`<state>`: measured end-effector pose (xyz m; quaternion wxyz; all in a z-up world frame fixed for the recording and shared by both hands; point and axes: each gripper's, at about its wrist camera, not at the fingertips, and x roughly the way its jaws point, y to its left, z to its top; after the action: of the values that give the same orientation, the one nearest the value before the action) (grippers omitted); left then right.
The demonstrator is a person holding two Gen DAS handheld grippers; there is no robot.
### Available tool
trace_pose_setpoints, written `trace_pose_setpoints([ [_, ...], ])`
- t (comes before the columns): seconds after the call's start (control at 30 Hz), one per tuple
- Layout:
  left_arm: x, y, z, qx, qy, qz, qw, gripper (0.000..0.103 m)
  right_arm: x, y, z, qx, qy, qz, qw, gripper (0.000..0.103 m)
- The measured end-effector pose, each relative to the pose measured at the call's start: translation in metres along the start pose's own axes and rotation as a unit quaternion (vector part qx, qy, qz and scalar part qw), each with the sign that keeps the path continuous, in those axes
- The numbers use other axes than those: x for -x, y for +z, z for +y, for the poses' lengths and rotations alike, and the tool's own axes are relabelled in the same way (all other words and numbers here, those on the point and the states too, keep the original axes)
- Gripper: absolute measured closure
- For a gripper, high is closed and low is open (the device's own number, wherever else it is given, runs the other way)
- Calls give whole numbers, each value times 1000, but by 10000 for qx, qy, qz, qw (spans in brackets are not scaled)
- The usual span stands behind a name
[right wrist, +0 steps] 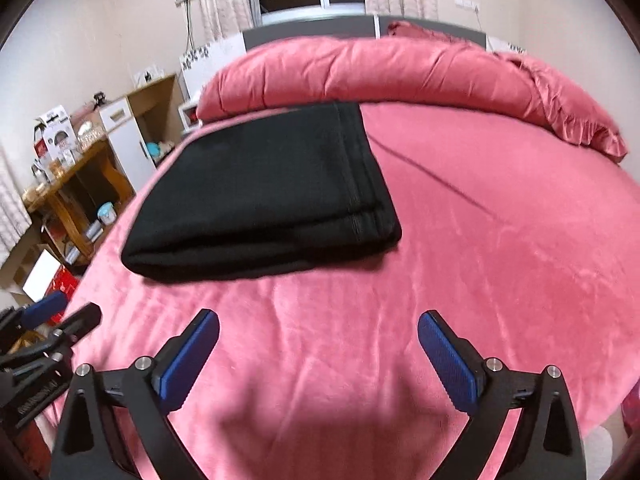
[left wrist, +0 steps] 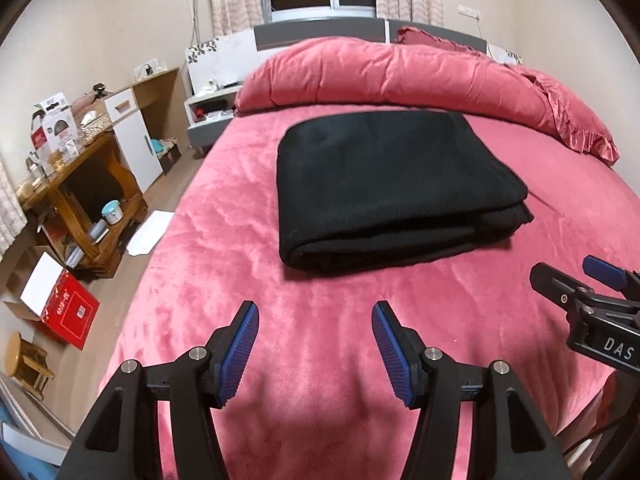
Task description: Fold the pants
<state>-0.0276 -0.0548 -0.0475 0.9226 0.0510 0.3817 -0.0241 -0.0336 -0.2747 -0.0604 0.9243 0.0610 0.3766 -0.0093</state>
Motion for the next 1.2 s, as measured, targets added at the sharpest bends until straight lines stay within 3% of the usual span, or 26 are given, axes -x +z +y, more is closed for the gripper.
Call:
trace_pose_setpoints([
  [0.27, 27, 4, 7, 290, 42, -390, 9988, 43, 35, 3, 10, -39, -156, -510, 9986, 0],
  [0.53, 38, 5, 5, 299, 68, -568, 9979, 43, 52, 3, 26, 355, -313, -946, 9944, 0],
  [1.2, 45, 3, 4, 362, 133, -766, 9963, 43, 50, 2, 21, 273, -257, -887, 9954, 0],
])
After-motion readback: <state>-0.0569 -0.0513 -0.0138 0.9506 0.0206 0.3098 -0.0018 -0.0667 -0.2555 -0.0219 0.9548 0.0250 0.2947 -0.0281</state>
